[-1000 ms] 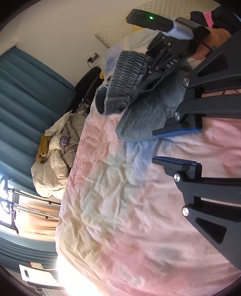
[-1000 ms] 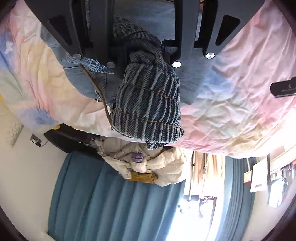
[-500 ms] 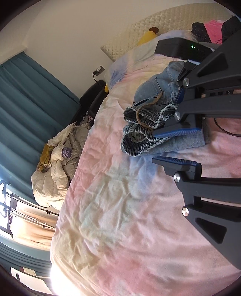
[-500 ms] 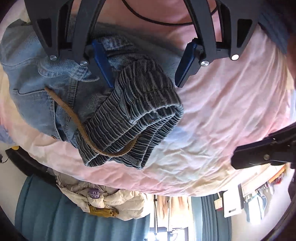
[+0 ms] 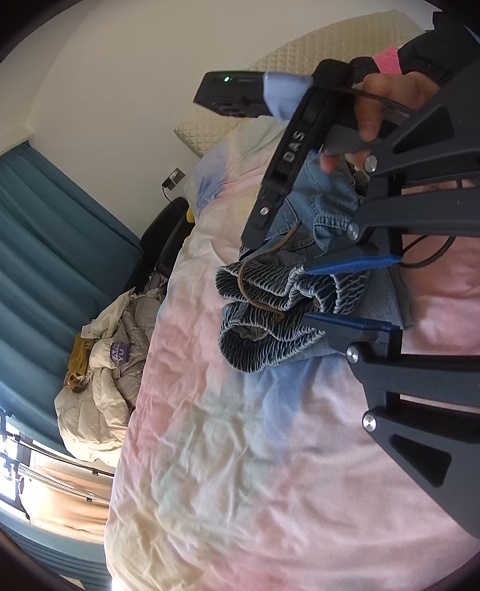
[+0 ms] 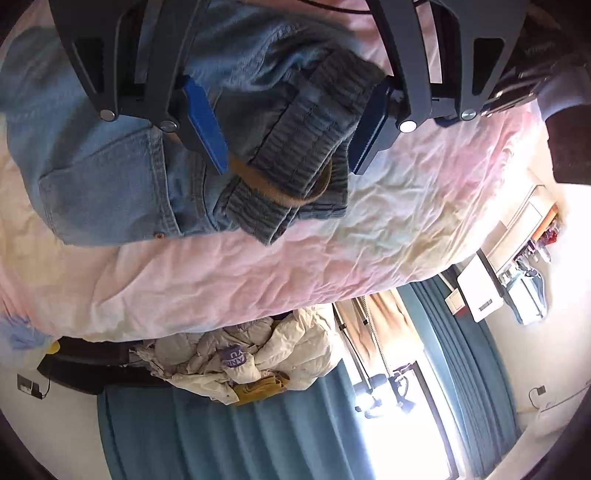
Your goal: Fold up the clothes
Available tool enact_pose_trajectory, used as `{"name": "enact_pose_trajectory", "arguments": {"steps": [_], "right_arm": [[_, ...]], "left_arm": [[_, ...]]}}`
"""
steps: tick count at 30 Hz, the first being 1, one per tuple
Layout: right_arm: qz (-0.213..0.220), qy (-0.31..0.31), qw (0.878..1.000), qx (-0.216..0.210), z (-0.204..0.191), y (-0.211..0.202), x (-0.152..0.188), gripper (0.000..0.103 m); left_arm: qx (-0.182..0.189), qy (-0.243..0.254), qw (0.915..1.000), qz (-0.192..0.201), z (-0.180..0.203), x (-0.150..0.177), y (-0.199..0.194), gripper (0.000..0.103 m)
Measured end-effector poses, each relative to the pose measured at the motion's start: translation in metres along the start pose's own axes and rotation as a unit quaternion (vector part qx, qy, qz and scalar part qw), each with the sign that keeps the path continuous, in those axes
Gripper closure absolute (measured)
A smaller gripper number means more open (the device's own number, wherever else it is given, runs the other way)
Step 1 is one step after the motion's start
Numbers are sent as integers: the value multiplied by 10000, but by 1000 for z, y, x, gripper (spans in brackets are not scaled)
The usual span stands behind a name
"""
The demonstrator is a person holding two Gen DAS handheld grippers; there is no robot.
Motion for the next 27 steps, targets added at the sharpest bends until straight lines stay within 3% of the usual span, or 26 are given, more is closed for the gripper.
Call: {"name": "enact_pose_trajectory", "arguments": {"steps": [6,12,15,21,27], "right_arm": [[-199,468,9987,-50,24,57,-37,47],[-444,604,9971,-107,34,86,-39,59],[-447,476,9979,-52,30,86,-36,65],[-173,404,9988,-199,29,70,-38,85],[373,-108,9980,-491,-1,40,-51,87]], "left_arm": [[136,182,9995,-213,13,-3,22,81],[71,646,9972,-362,25,-4,40,81],[-199,687,9963,-468,21,-6,50,80],[-186,864,9943,-603,24,-1,55,71],[-161,706,9957,-575,18,1,52,68]]}}
Point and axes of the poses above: each gripper's, at about its wrist camera, not at the fingertips, and y roughly the way its jaws point, z to its right, x to its underside, the point moved 2 cm from there along y, roughly the way its jaws point
